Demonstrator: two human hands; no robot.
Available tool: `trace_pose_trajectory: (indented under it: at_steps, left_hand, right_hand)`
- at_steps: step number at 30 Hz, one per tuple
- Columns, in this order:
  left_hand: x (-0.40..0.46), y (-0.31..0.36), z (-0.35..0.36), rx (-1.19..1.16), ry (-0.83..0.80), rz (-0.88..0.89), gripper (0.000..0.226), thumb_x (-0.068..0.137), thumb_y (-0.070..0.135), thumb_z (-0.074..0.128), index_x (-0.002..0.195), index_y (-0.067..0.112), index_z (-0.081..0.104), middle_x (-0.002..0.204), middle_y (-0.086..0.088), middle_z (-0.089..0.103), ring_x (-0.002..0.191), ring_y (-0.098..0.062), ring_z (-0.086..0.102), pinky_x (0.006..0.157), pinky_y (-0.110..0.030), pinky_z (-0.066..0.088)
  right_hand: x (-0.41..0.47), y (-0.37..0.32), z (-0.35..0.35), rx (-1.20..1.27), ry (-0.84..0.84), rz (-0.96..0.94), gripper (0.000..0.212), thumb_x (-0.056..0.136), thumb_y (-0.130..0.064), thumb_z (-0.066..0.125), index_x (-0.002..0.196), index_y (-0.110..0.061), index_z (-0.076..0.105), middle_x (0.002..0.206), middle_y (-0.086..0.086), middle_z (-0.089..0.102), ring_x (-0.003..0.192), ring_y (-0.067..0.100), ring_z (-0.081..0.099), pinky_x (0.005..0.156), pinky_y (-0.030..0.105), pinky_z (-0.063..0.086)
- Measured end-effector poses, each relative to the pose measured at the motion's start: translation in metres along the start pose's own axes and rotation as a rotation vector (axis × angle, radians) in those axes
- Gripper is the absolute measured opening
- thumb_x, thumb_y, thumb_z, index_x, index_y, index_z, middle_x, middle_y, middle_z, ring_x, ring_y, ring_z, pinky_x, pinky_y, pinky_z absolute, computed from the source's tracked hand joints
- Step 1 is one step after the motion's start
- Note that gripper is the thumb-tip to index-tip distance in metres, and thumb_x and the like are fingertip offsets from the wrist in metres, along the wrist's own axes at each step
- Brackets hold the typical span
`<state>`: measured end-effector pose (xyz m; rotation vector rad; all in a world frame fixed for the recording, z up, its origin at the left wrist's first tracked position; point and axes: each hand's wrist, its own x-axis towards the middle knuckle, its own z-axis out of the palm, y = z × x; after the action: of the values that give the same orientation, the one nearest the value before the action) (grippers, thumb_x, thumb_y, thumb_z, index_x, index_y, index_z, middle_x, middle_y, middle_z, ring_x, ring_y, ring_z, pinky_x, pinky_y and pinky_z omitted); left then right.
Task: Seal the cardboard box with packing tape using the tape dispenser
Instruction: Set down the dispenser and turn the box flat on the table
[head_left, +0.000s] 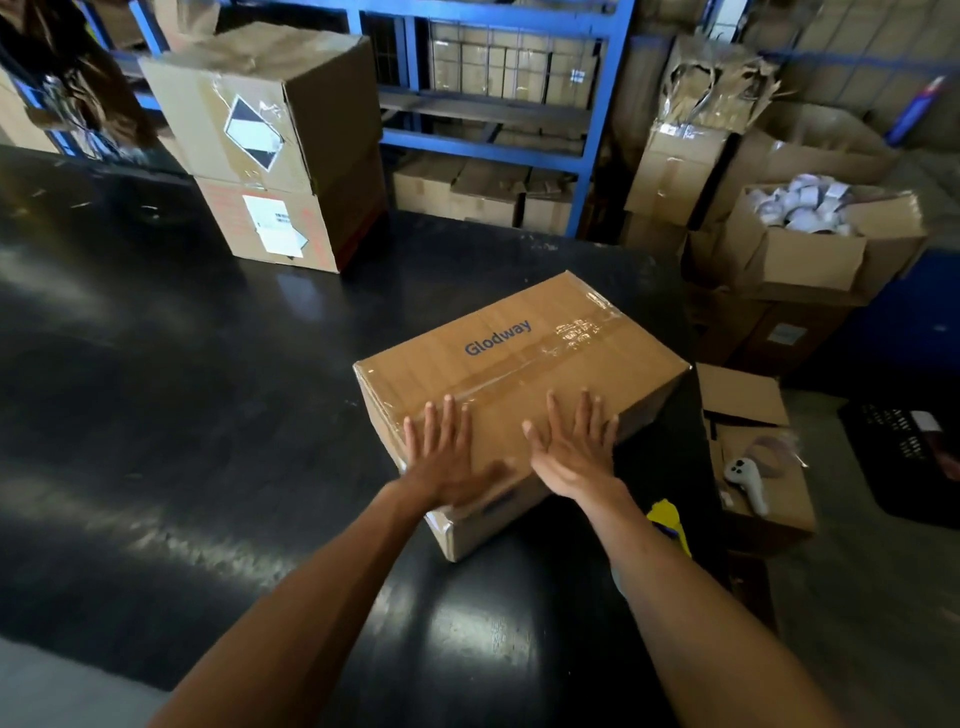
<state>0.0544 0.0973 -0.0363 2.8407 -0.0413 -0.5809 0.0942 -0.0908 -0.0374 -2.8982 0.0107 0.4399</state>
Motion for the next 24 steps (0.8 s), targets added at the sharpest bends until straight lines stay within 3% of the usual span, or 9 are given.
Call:
trace_pose_trajectory:
  at_steps: [4, 8, 10, 13, 15, 19, 22, 24]
  left_hand:
    - [0.013, -0.025, -0.017, -0.002, 0.050, -0.138, 0.099, 0.089, 0.080, 0.008, 0.154, 0.012, -0.022, 0.159, -0.006, -0.034, 0.147, -0.024, -0.030, 0.119, -0.054, -0.017]
    - [0.015, -0.018, -0.008, -0.026, 0.161, -0.243, 0.090, 0.096, 0.069, 0.007, 0.155, 0.006, -0.018, 0.161, -0.016, -0.030, 0.149, -0.033, -0.027, 0.120, -0.054, -0.014]
    - [0.011, -0.016, 0.001, -0.062, 0.251, -0.215, 0.087, 0.097, 0.066, 0.006, 0.157, 0.005, -0.011, 0.163, -0.015, -0.024, 0.150, -0.033, -0.022, 0.122, -0.053, -0.011]
    - [0.012, -0.022, 0.008, -0.052, 0.305, -0.192, 0.086, 0.097, 0.066, 0.005, 0.157, 0.006, -0.006, 0.165, -0.015, -0.016, 0.152, -0.032, -0.017, 0.122, -0.052, -0.011]
    - [0.015, -0.027, 0.006, -0.031, 0.313, -0.171, 0.088, 0.096, 0.067, 0.003, 0.157, 0.006, -0.006, 0.165, -0.015, -0.016, 0.152, -0.032, -0.017, 0.122, -0.051, -0.011]
    - [0.027, -0.053, -0.006, 0.067, 0.278, -0.081, 0.088, 0.094, 0.069, -0.001, 0.157, 0.007, -0.008, 0.165, -0.014, -0.017, 0.152, -0.031, -0.017, 0.123, -0.051, -0.009]
    - [0.032, -0.065, -0.024, 0.183, 0.336, -0.119, 0.078, 0.099, 0.061, 0.008, 0.157, 0.008, 0.014, 0.165, -0.023, 0.003, 0.153, -0.038, -0.002, 0.121, -0.060, -0.005]
    - [0.030, -0.058, -0.027, 0.177, 0.359, -0.155, 0.069, 0.102, 0.056, 0.014, 0.154, 0.010, 0.022, 0.165, -0.023, 0.008, 0.152, -0.042, 0.001, 0.119, -0.064, -0.002]
  right_hand:
    - [-0.020, -0.028, 0.010, -0.023, 0.009, -0.004, 0.071, 0.096, -0.066, 0.008, 0.158, -0.033, 0.001, 0.164, 0.021, -0.014, 0.150, 0.041, -0.012, 0.117, 0.058, -0.015]
    - [-0.015, -0.029, -0.011, -0.030, 0.197, -0.036, 0.057, 0.096, -0.062, 0.017, 0.139, -0.036, 0.045, 0.148, 0.021, 0.036, 0.136, 0.040, 0.030, 0.116, 0.055, 0.012]
    - [0.000, -0.012, -0.023, -0.030, 0.178, -0.002, 0.061, 0.098, -0.060, 0.018, 0.148, -0.031, 0.035, 0.156, 0.019, 0.029, 0.143, 0.039, 0.023, 0.118, 0.054, 0.013]
    - [0.013, 0.010, -0.015, -0.052, 0.019, 0.060, 0.070, 0.097, -0.064, 0.008, 0.157, -0.032, -0.009, 0.164, 0.012, -0.021, 0.149, 0.035, -0.021, 0.119, 0.057, -0.009]
    - [0.012, 0.009, -0.005, -0.033, 0.026, 0.077, 0.070, 0.096, -0.064, 0.004, 0.156, -0.032, -0.015, 0.162, 0.013, -0.028, 0.148, 0.036, -0.025, 0.118, 0.058, -0.011]
    - [-0.005, -0.009, -0.001, -0.025, 0.007, 0.120, 0.073, 0.095, -0.067, 0.008, 0.157, -0.031, -0.011, 0.163, 0.015, -0.022, 0.149, 0.043, -0.015, 0.119, 0.060, -0.006]
    - [-0.010, -0.006, -0.015, -0.041, 0.099, 0.040, 0.069, 0.094, -0.068, 0.018, 0.154, -0.035, 0.017, 0.162, 0.016, 0.011, 0.143, 0.043, 0.016, 0.117, 0.054, 0.012]
    - [-0.004, 0.009, -0.022, -0.036, 0.167, 0.064, 0.065, 0.094, -0.067, 0.020, 0.151, -0.037, 0.023, 0.160, 0.015, 0.019, 0.143, 0.040, 0.019, 0.117, 0.053, 0.016]
